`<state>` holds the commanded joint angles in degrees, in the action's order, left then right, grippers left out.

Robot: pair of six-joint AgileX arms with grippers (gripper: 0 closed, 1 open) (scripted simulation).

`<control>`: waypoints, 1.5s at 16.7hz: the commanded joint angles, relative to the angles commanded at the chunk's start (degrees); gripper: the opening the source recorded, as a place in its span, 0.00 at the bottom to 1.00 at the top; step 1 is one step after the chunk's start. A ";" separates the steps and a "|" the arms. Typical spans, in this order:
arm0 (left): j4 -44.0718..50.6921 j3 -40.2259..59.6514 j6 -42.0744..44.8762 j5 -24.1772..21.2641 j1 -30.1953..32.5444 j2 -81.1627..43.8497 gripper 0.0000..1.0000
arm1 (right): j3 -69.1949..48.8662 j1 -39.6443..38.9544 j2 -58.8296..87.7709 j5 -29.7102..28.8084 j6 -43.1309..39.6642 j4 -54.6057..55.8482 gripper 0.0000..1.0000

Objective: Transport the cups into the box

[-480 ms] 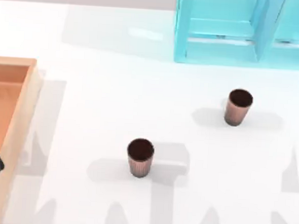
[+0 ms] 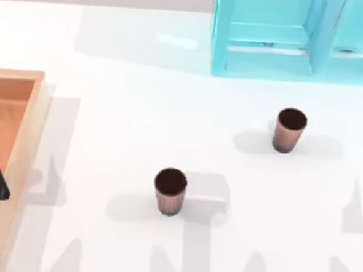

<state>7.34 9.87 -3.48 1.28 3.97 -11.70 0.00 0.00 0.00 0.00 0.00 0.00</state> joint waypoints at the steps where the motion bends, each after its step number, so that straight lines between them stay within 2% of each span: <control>1: 2.23 3.37 -1.21 0.46 1.31 -4.06 1.00 | 0.00 0.00 0.00 0.00 0.00 0.00 1.00; 7: 17.28 32.13 -11.32 4.04 11.53 -36.07 1.00 | 0.00 0.00 0.00 0.00 0.00 0.00 1.00; 19: 43.67 110.55 -35.10 12.37 34.63 -102.51 1.00 | 0.00 0.00 0.00 0.00 0.00 0.00 1.00; 22: 51.20 125.41 -39.63 14.92 40.26 -115.82 1.00 | 0.00 0.00 0.00 0.00 0.00 0.00 1.00; 25: 58.77 136.24 -43.11 17.33 45.22 -126.37 1.00 | 0.00 0.00 0.00 0.00 0.00 0.00 1.00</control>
<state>66.11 146.12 -46.59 18.61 49.19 -138.08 0.00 0.00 0.00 0.00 0.00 0.00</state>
